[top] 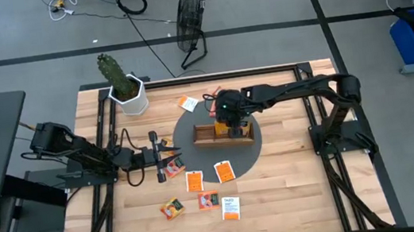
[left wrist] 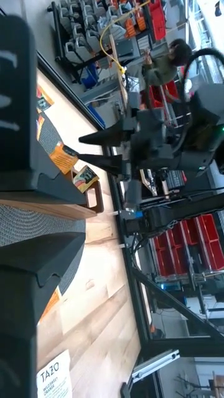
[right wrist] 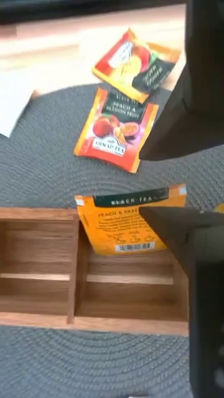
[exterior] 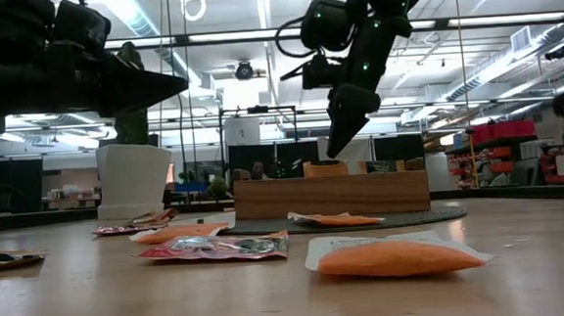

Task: Pick & Place Tea
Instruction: Put the yellow tea bag into the right section of the wooden organizer

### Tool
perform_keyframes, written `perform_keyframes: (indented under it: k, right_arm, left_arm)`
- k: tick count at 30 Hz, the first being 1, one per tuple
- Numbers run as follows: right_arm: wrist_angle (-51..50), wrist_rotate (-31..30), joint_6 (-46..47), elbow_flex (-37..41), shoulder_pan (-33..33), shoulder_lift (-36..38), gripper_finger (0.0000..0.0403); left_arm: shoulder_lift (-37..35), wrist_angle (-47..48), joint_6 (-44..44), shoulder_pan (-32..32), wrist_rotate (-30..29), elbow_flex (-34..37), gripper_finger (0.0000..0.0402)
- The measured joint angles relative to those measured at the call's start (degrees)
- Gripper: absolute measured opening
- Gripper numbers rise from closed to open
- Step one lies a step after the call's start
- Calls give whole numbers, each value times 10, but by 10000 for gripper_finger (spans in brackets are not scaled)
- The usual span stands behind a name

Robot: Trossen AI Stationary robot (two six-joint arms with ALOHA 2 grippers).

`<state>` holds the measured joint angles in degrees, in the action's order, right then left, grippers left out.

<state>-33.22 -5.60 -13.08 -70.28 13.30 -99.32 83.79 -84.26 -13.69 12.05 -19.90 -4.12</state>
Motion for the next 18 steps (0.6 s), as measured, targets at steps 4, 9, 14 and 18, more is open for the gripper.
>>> perform_keyframes:
  k: [4, 9, 14, 18]
  right_arm:
    - [-12, 0, 5, 0, -6, 23, 166]
    - [9, -1, -18, 0, -30, 48, 170]
    - [57, 0, -63, 0, -55, 54, 161]
    - [69, -3, -91, 0, -66, 54, 153]
  left_arm:
    - [0, 12, 13, 0, -14, 0, 87]
    - [0, 93, 27, 0, -92, 0, 87]
    - [1, 141, 88, 0, -164, 0, 87]
    - [1, 153, 133, 0, -191, 0, 87]
